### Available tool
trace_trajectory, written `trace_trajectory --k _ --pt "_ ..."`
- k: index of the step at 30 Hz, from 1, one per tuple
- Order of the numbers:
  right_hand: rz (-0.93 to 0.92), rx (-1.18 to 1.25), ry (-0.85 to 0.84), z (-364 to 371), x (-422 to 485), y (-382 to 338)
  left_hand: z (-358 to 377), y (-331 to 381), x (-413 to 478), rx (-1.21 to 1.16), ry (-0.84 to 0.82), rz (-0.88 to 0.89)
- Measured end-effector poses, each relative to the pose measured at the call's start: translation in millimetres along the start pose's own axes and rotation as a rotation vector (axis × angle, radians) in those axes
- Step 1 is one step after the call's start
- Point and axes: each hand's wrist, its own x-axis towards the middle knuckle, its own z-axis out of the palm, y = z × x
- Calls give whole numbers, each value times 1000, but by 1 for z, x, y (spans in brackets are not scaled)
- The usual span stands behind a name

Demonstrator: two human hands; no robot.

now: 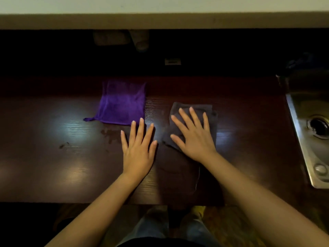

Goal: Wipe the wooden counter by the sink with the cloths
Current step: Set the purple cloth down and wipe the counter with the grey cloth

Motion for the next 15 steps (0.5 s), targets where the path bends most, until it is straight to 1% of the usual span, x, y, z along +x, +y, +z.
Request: trace_trajectory --k 4,8,11,13,15 --pt "0 -23 -46 -1 -81 4 4 27 4 46 -10 90" --pt "-14 -19 -94 1 -140 9 13 52 19 50 -43 132" --pt "-96 -32 -126 1 -158 20 19 64 28 54 -41 138" --pt "-177 -44 -128 -3 -155 33 22 70 33 55 -40 148" --pt "-217 -46 -121 -6 -143 48 26 73 37 52 -37 143"
